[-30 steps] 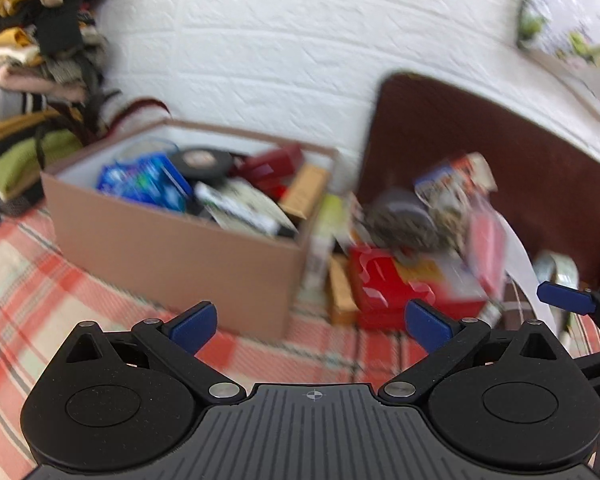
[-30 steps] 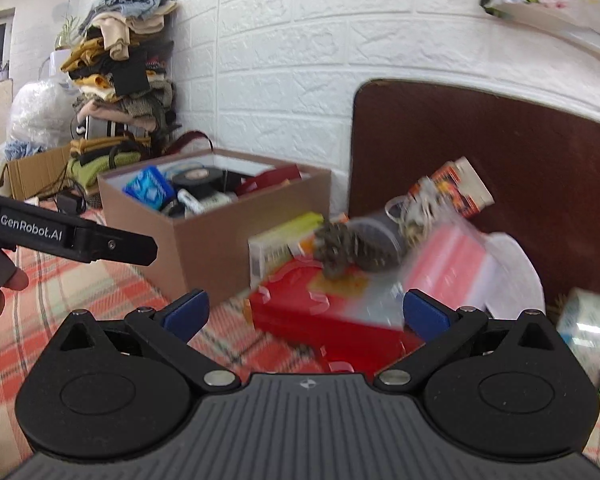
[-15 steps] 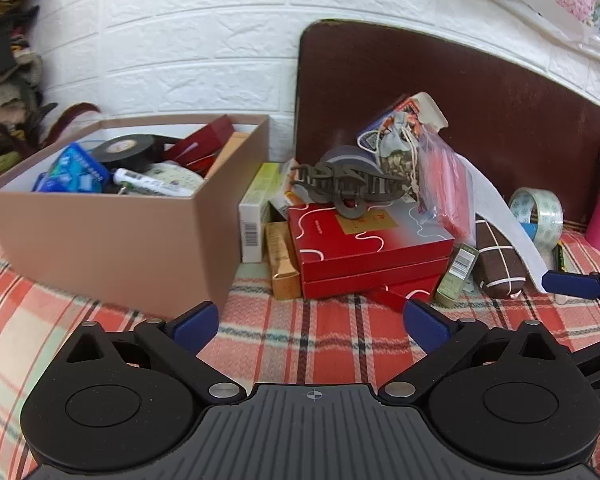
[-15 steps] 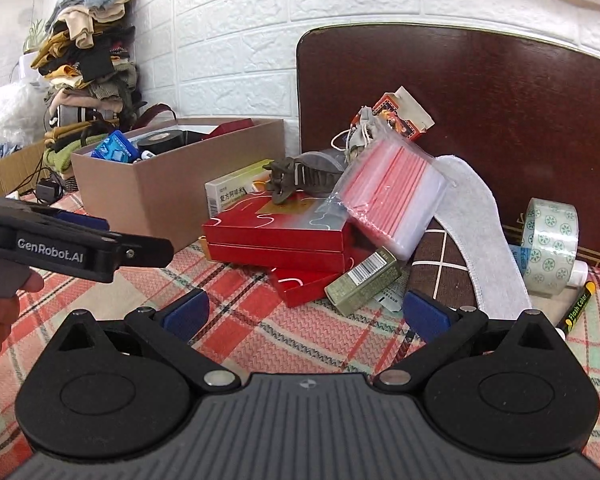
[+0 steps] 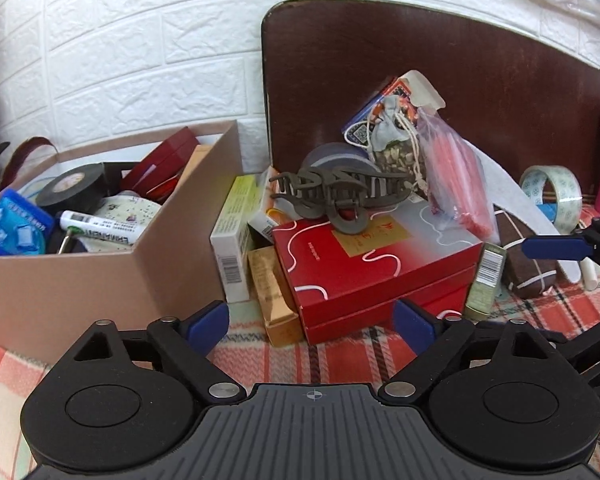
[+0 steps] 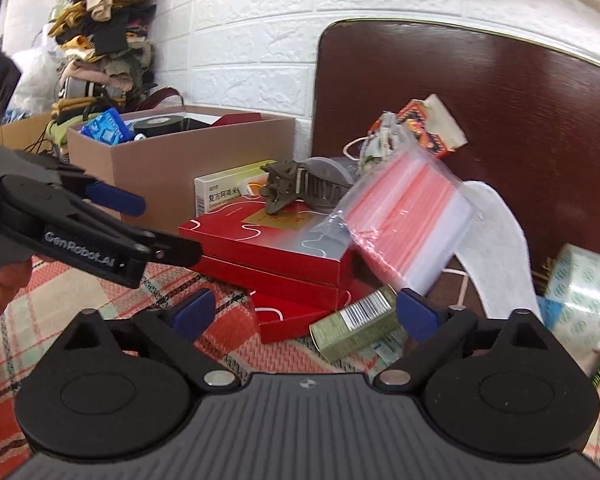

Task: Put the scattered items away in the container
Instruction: 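Grasp the large red gift box with both tools from its sides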

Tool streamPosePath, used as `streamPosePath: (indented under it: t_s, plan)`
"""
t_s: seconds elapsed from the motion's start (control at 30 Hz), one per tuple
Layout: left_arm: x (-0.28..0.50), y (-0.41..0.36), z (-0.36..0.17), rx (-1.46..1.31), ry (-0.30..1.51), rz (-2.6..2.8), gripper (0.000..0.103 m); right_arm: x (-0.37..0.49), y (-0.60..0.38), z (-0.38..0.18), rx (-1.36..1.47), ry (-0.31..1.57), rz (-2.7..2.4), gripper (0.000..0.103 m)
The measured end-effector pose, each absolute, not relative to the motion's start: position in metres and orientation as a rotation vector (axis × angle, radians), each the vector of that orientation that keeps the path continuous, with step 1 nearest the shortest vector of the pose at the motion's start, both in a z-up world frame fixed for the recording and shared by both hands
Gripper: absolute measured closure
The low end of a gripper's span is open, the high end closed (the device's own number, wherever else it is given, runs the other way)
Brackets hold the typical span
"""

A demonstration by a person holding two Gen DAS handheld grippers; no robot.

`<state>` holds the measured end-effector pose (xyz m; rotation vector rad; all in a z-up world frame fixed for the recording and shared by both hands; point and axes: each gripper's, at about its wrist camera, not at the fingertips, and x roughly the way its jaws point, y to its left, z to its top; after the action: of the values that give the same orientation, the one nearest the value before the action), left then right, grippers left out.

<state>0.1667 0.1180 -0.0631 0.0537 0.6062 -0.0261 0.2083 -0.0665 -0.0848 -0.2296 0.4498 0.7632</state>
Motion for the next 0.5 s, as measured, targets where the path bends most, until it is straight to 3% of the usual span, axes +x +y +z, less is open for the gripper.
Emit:
streamPosePath:
  t_s: [0.1,0.23,0.5]
  plan:
    - [0.174,0.122,-0.065,0.046,0.609,-0.064,0.017,0.215,-0.059,-0.089,-0.248,0.447,0.797,0.015]
    - [0.178,0.122,-0.068,0.062,0.598,-0.089,0.017,0.222,-0.05,-0.094,-0.285,0.451,0.85,0.024]
    - [0.177,0.114,-0.07,0.105,0.595,-0.153,0.025,0.233,-0.05,-0.096,-0.263,0.461,0.855,0.027]
